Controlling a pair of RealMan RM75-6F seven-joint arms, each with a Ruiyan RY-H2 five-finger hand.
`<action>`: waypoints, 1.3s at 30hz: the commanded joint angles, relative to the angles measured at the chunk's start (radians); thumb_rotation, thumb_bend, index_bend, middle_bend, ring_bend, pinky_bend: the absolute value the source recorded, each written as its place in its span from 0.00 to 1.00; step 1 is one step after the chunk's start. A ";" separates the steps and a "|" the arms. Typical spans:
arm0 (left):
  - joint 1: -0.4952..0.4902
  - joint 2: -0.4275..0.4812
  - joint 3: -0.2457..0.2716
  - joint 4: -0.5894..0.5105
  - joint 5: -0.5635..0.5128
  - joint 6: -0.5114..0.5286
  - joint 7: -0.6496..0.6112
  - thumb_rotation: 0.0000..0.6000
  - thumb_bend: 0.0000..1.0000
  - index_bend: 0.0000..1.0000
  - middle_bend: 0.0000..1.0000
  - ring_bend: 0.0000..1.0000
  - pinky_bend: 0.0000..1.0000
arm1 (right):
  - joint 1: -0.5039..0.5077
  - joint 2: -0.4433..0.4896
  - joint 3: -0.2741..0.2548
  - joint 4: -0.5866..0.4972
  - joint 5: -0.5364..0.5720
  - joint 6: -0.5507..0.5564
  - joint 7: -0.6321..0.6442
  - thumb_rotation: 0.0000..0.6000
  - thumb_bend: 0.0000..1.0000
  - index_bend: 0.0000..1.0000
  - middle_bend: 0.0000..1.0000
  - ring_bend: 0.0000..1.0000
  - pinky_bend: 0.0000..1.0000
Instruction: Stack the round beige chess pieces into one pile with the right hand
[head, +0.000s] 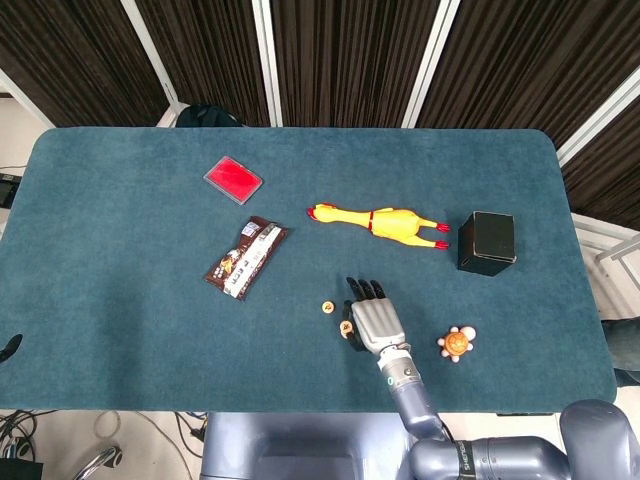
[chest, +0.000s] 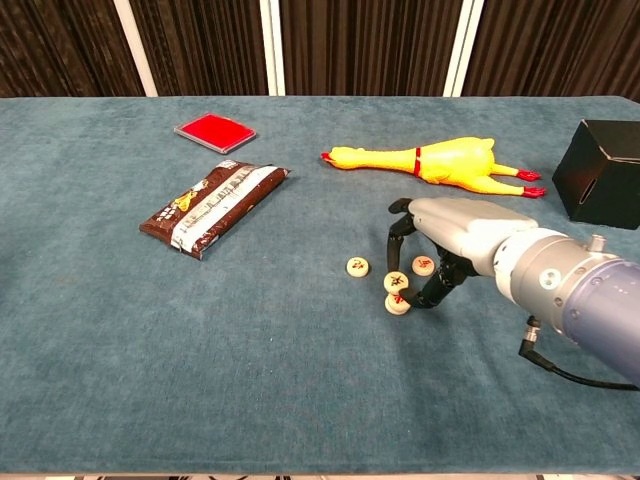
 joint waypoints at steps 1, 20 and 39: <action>0.000 0.000 0.000 -0.001 0.002 0.001 0.000 1.00 0.19 0.12 0.00 0.00 0.09 | -0.002 0.002 -0.003 -0.003 -0.004 -0.002 0.005 1.00 0.43 0.49 0.00 0.00 0.00; 0.001 0.000 0.001 -0.001 0.002 0.001 0.002 1.00 0.19 0.12 0.00 0.00 0.09 | -0.012 -0.002 -0.026 0.001 -0.017 -0.011 0.013 1.00 0.43 0.49 0.00 0.00 0.00; 0.000 0.001 0.002 -0.002 0.000 -0.001 0.008 1.00 0.19 0.12 0.00 0.00 0.08 | -0.015 0.002 -0.026 -0.003 -0.014 -0.012 0.011 1.00 0.43 0.49 0.00 0.00 0.00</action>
